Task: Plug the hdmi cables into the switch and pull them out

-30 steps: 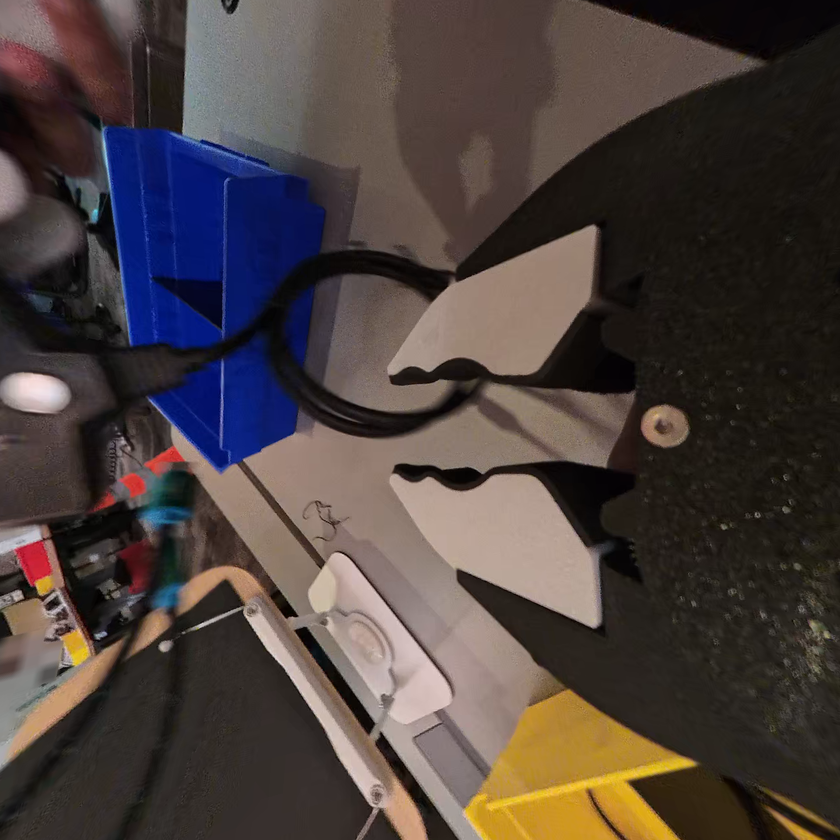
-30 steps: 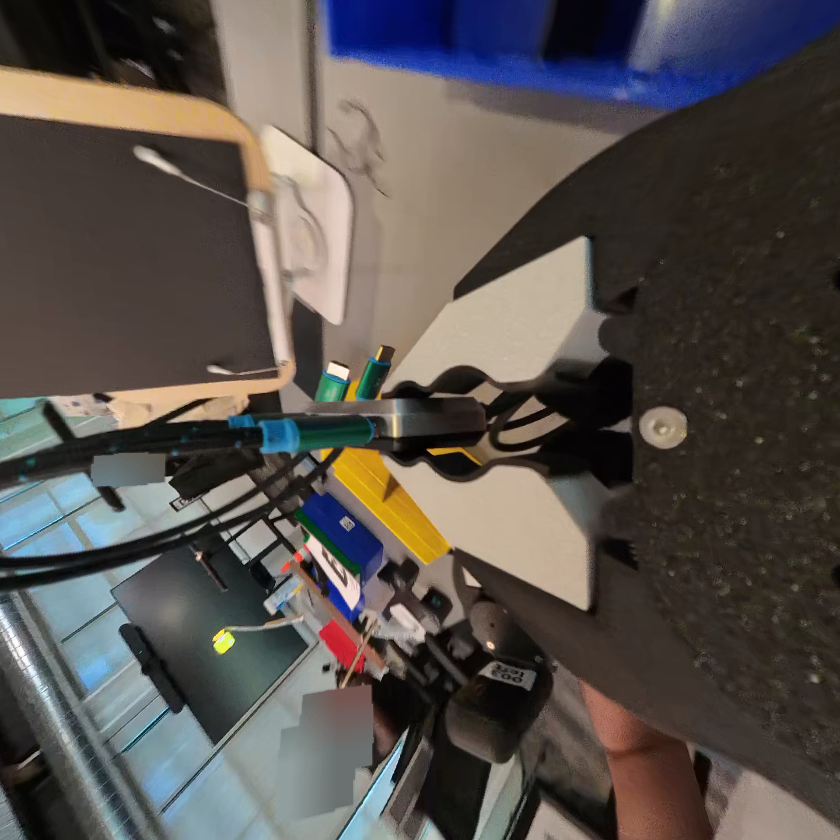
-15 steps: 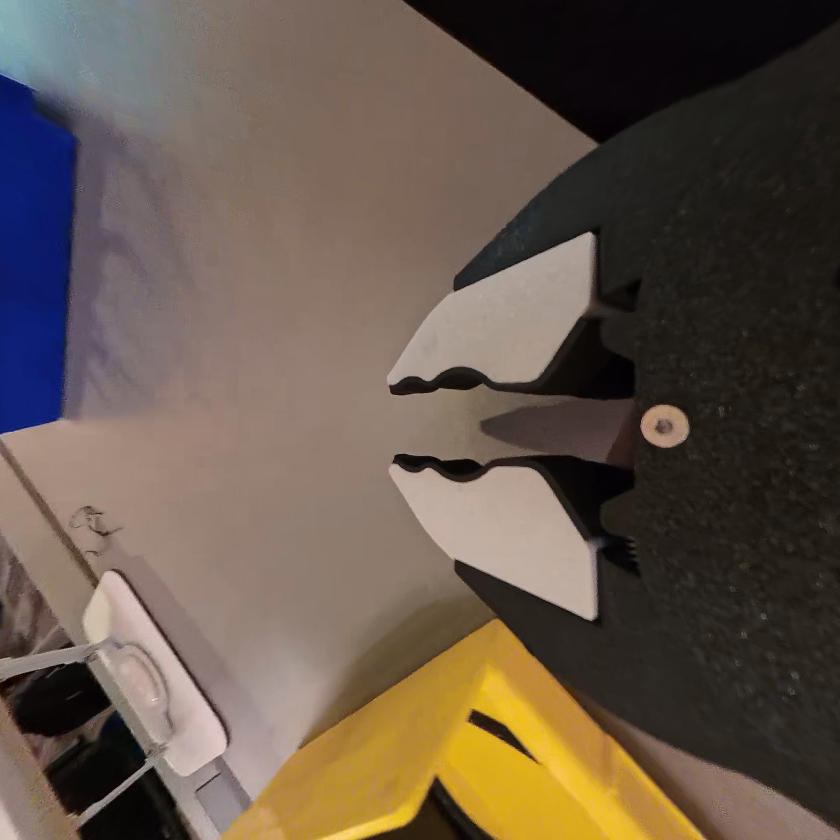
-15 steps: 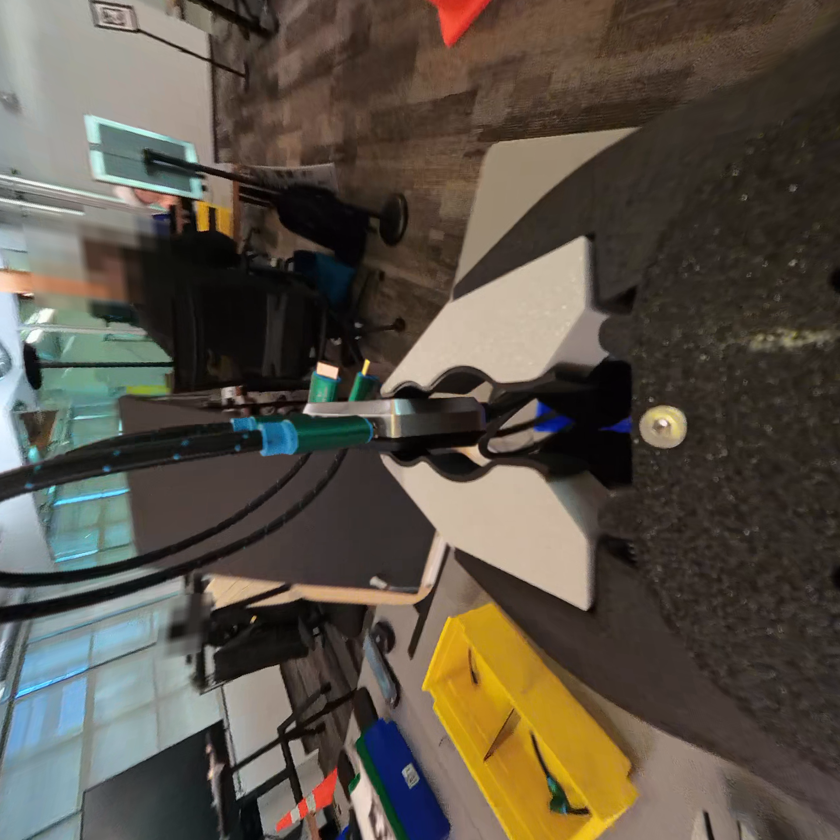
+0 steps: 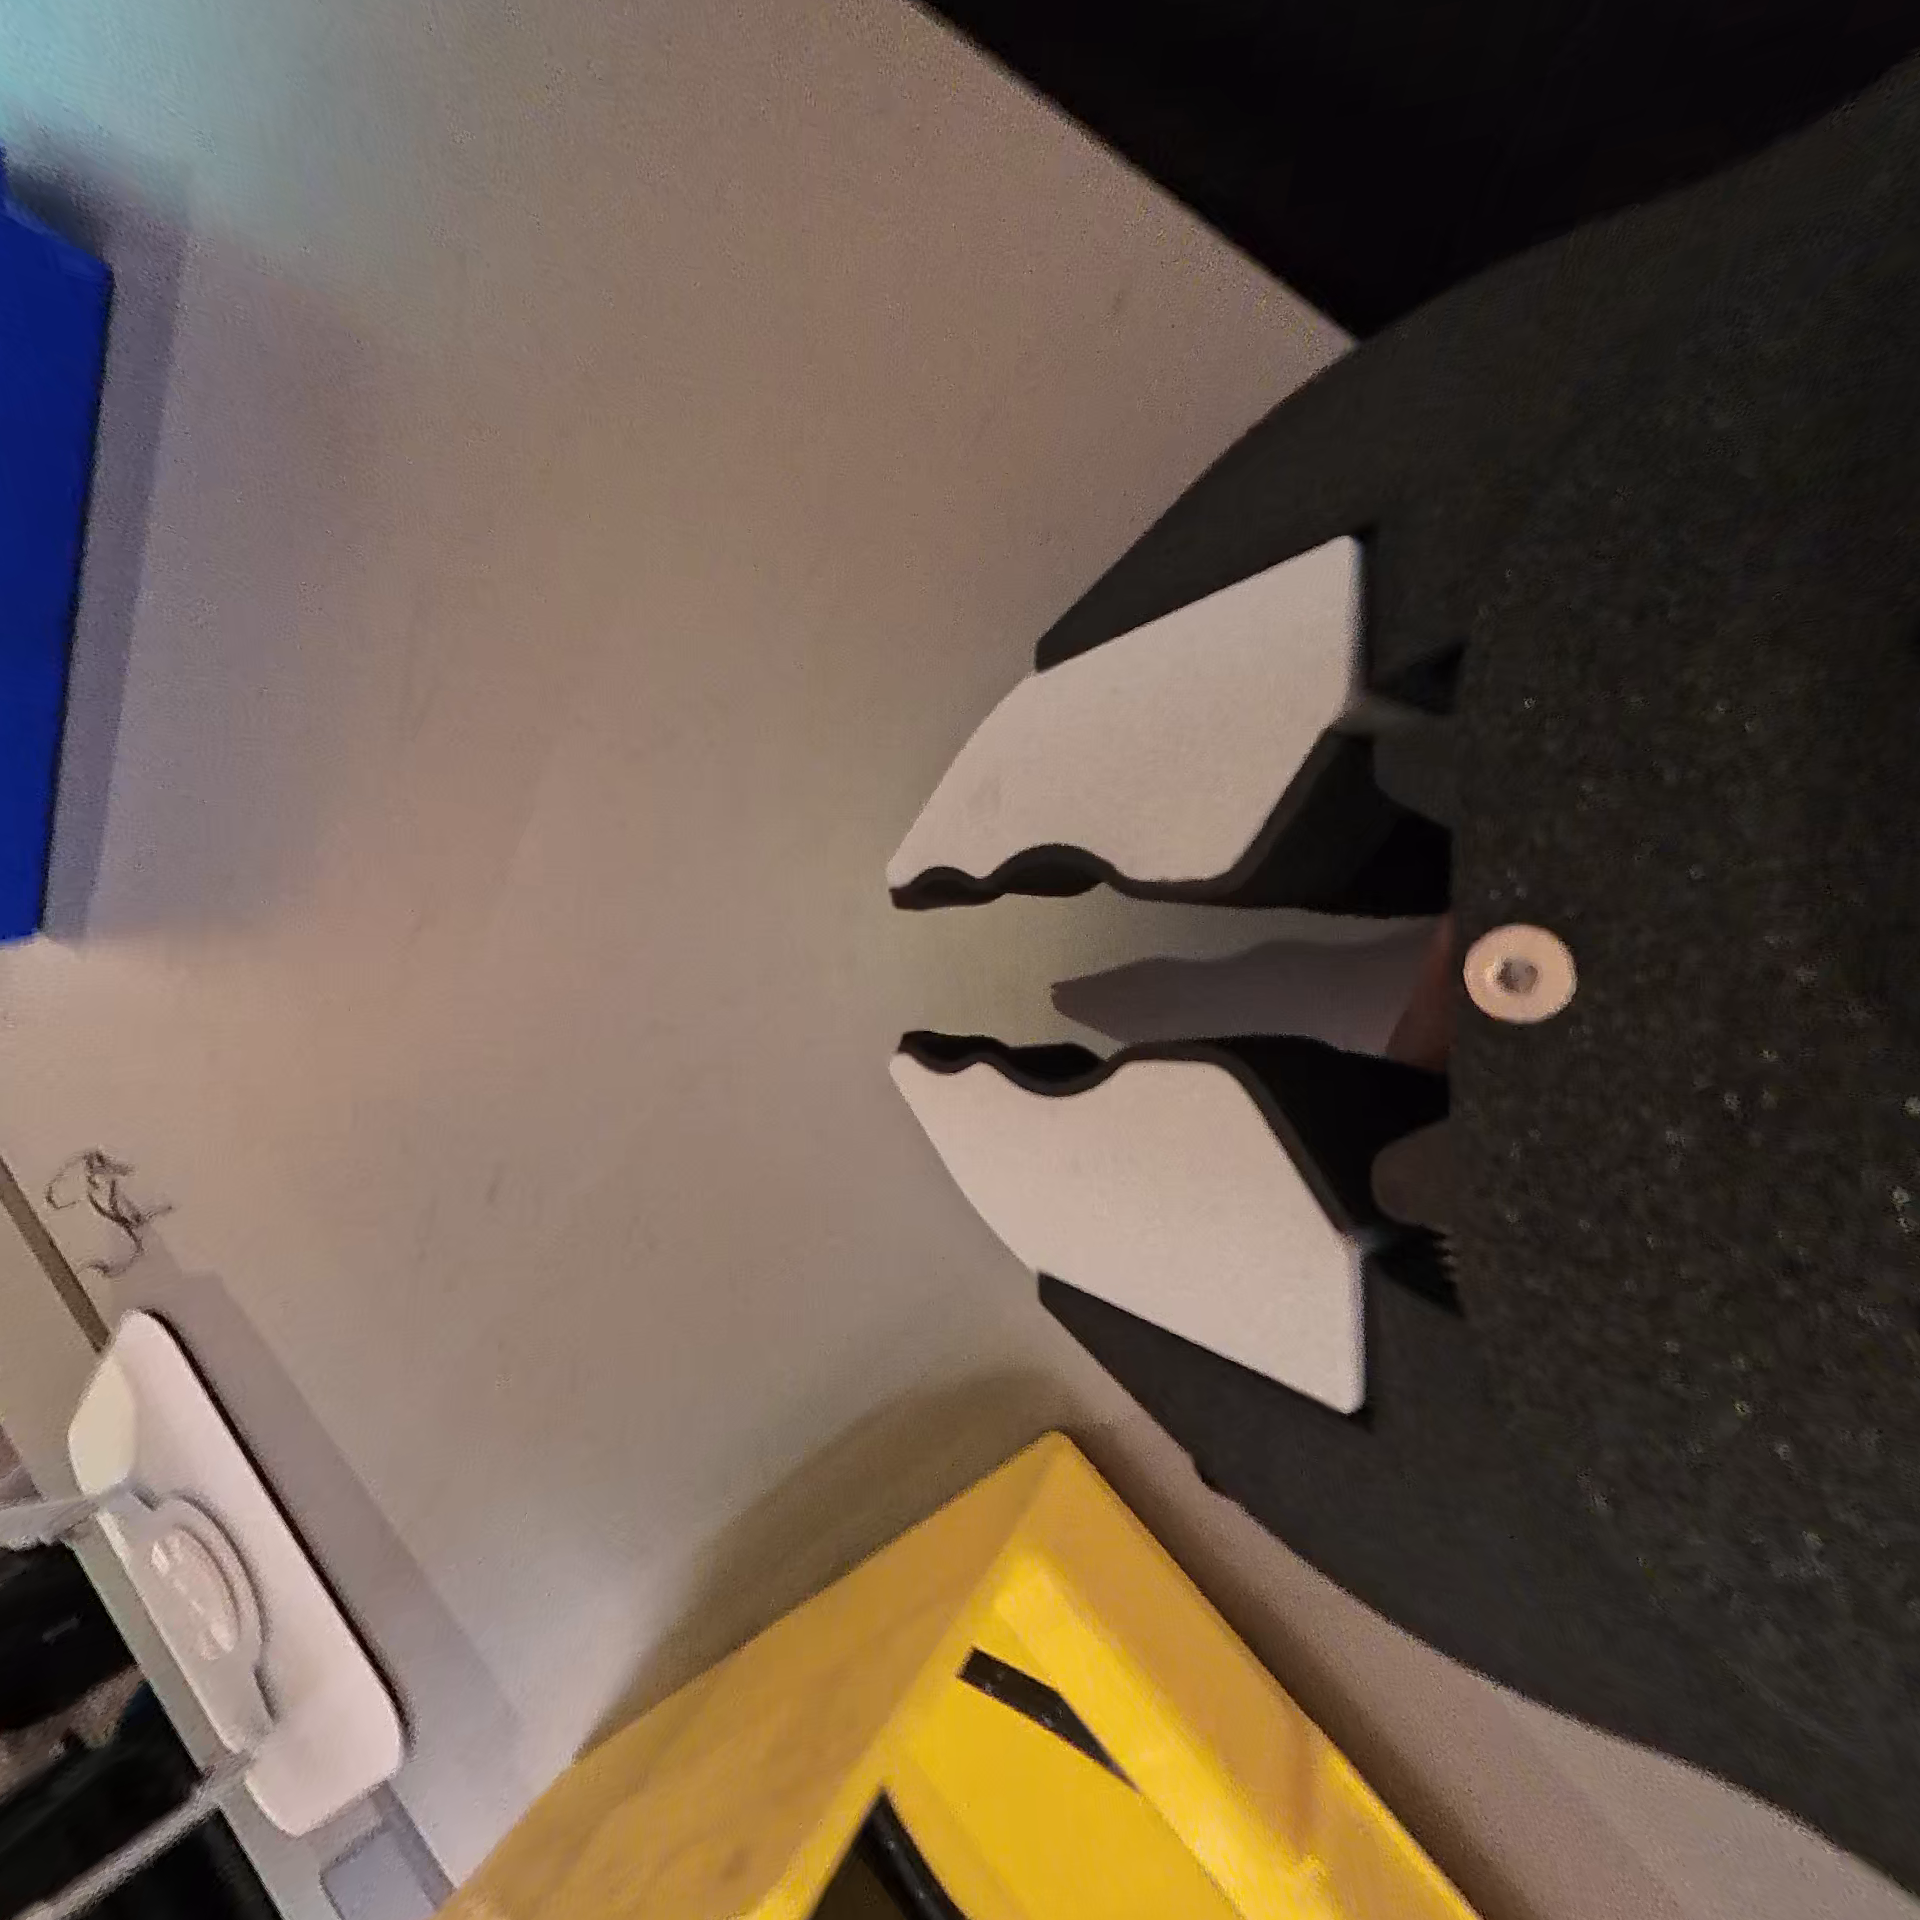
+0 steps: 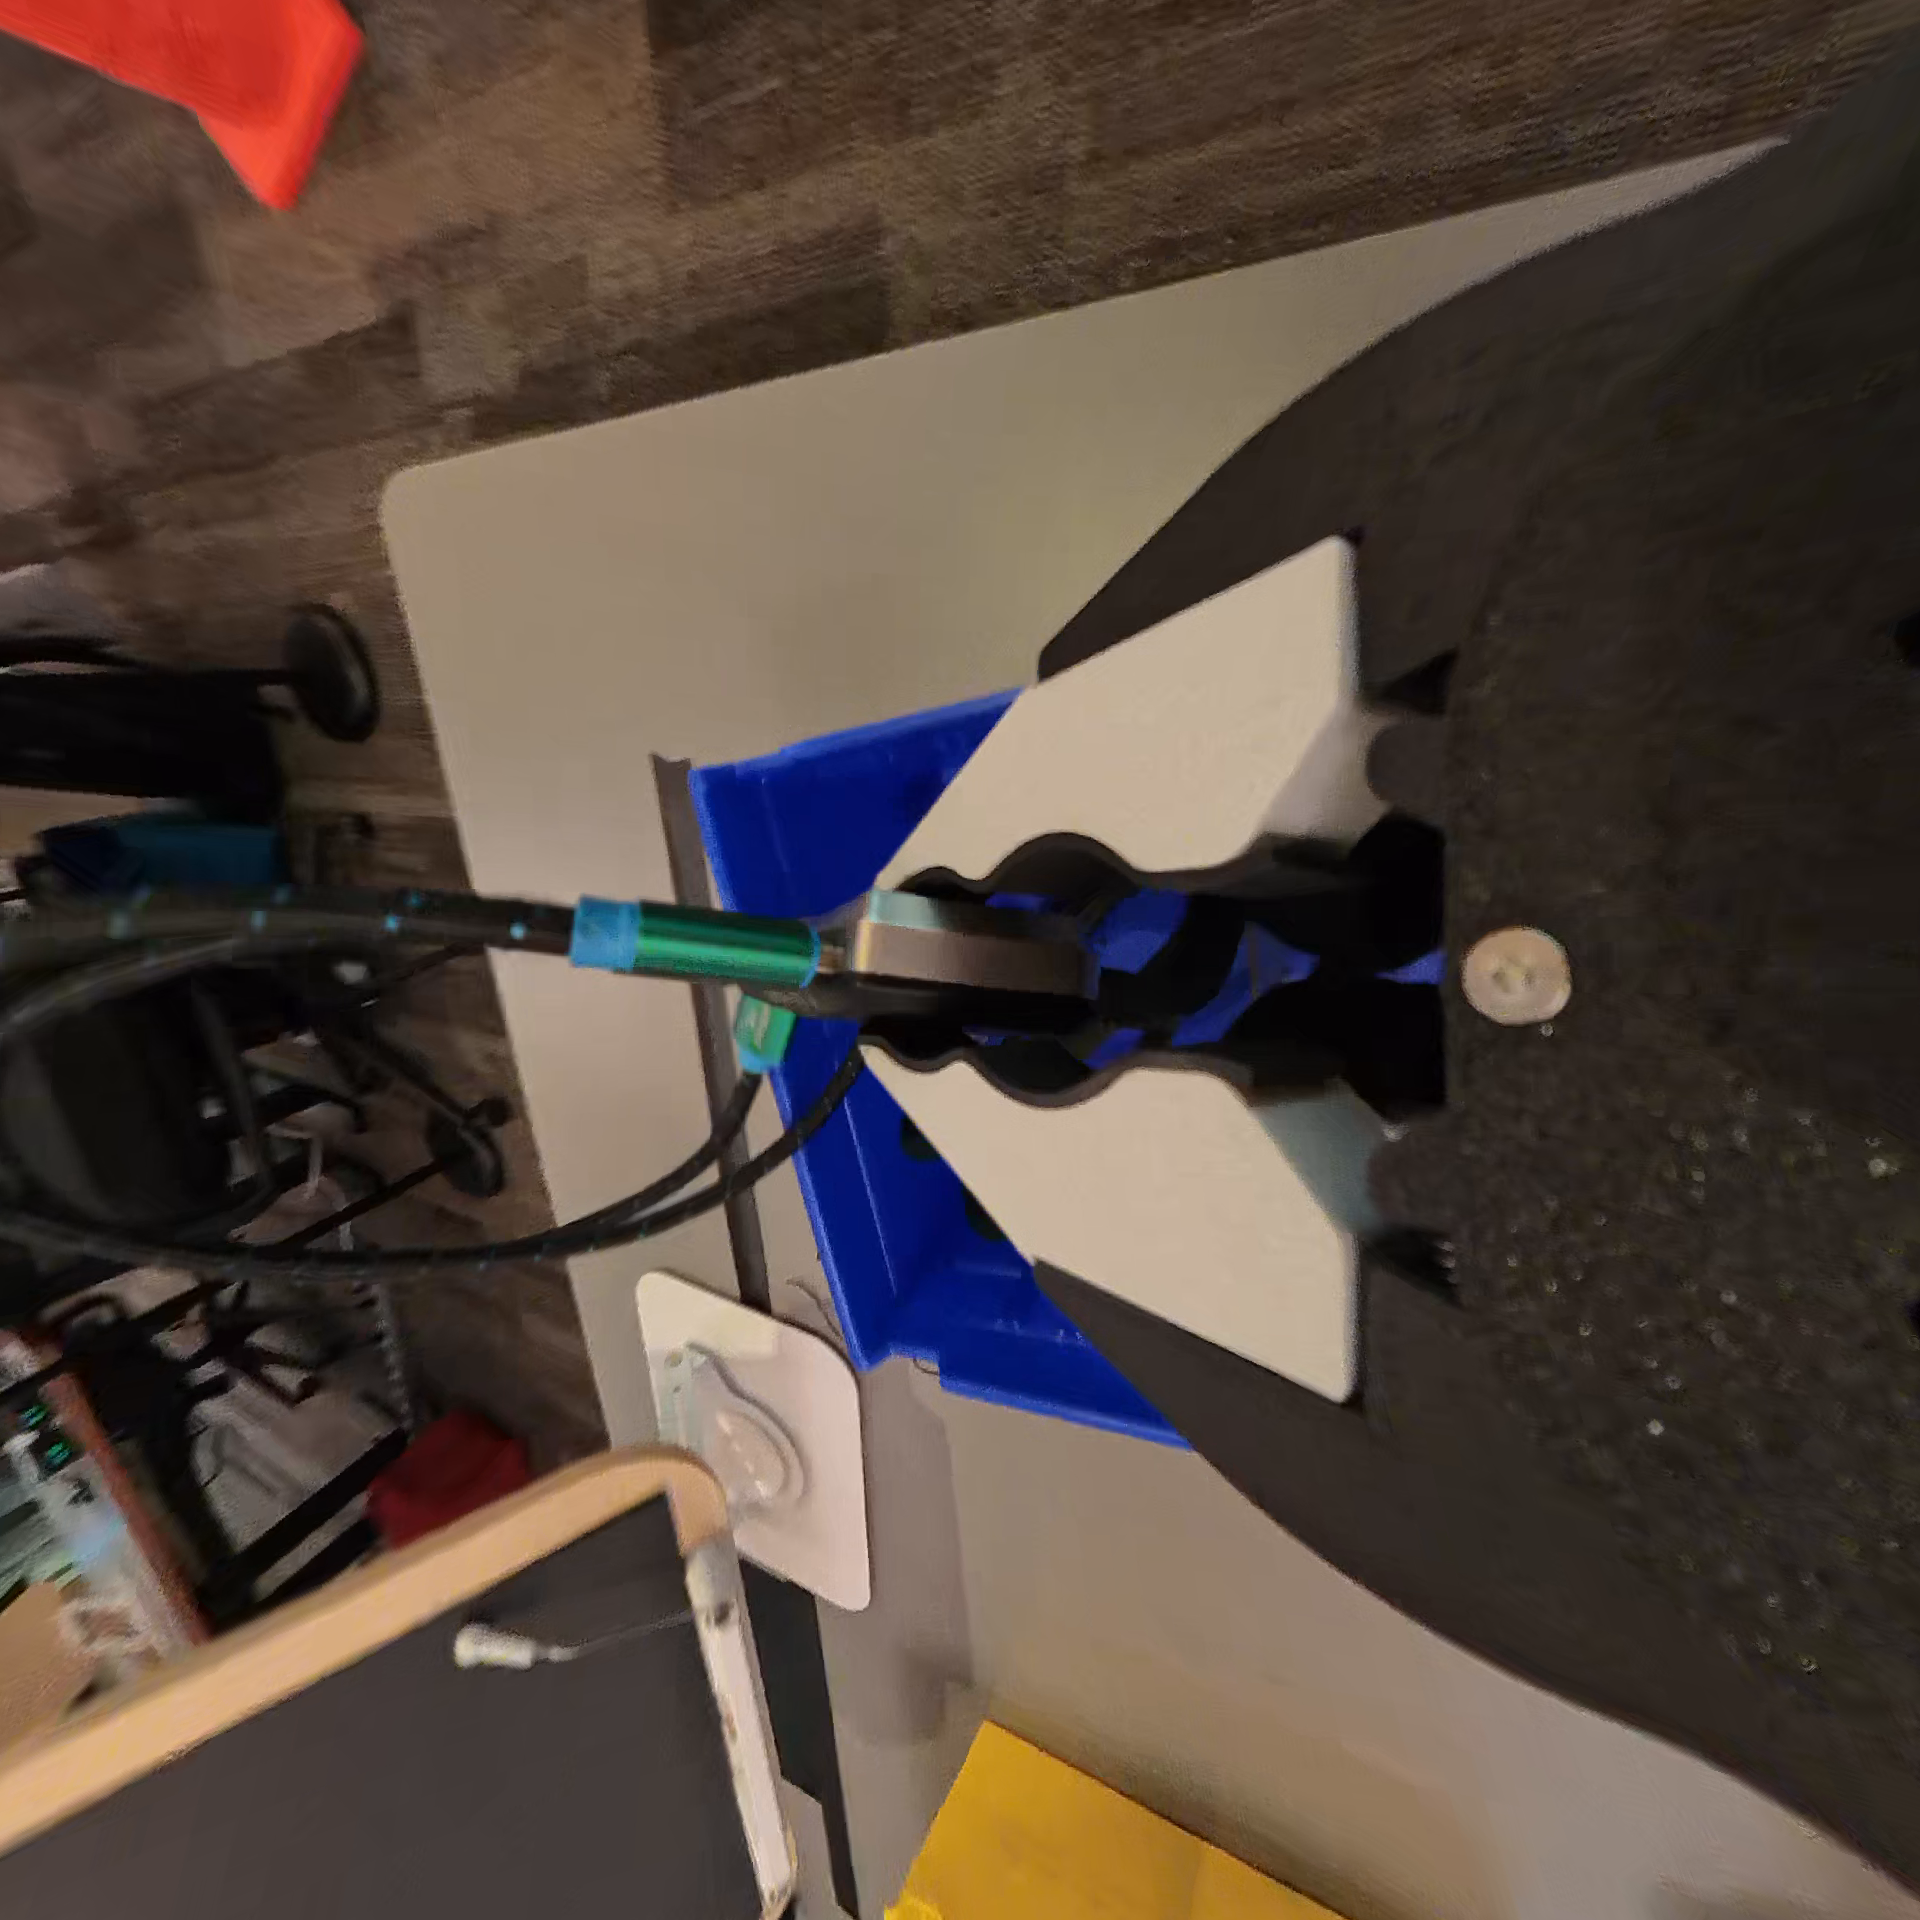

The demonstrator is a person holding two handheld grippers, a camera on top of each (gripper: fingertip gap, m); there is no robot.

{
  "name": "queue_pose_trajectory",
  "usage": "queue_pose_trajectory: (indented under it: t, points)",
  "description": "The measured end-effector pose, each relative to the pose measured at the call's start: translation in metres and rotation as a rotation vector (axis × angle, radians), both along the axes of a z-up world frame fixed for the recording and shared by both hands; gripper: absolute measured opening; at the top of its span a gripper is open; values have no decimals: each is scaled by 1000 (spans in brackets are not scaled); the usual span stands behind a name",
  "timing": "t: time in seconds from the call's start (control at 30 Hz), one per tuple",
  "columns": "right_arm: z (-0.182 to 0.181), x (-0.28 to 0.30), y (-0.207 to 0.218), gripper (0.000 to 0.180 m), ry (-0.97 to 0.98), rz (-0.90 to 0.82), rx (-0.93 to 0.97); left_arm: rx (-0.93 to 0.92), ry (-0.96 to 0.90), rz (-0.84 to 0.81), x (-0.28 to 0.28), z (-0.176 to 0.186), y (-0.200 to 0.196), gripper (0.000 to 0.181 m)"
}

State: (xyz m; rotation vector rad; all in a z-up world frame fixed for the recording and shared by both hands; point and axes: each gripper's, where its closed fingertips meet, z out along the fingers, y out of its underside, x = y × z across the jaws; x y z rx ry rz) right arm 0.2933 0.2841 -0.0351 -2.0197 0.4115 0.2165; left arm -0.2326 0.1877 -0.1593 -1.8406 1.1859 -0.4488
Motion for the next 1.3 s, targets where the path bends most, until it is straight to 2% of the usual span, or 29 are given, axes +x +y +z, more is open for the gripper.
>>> queue_pose_trajectory:
  t: [0.07, 0.2, 0.4, 0.53, 0.63, 0.7, 0.83, 0.9, 0.97, 1.0, 1.07, 1.13, 1.23, 1.3]
  points:
    - [-11, 12, 9, 24, 46, -10, -64, -50, -3, 73, -3, 0, 8, 24]
    - [-43, 34, 25, 30, 20, -43, -199, -78, -25, 136, -6, 6, 18, 27]
    - [-44, 41, 35, 29, 119, -64, -83, -80, 8, 141, -6, 0, 18, 27]
    - [-24, 39, 31, 29, 46, -34, 11, -73, 32, 141, -6, -3, 16, 29]
    - [4, 33, 11, 51, -57, -47, 99, -71, 18, 144, -11, 2, 16, 36]
    - [22, 22, -13, 56, -155, -65, 141, -113, -35, 135, -17, 13, 16, 41]
    - [45, -18, -71, 55, -353, -124, 224, -176, -152, 80, -52, 64, 31, 45]
    - [37, -43, -93, 54, -373, -115, 209, -187, -50, 16, -79, 76, 48, 45]
    - [25, -85, -106, 51, -295, -37, 221, -138, 146, 7, -107, 79, 85, 43]
    - [15, -109, -109, 51, -244, 15, 222, -151, 247, -31, -114, 74, 99, 41]
    - [-8, -159, -113, 51, -139, 118, 217, -306, 393, -170, -114, 55, 110, 41]
    - [-24, -207, -116, 51, -43, 207, 229, -480, 422, -274, -100, 40, 117, 44]
    - [-36, -259, -122, 50, 95, 305, 253, -685, 465, -325, -85, 23, 126, 44]
    - [-35, -279, -127, 48, 148, 350, 272, -722, 517, -343, -83, 11, 127, 43]
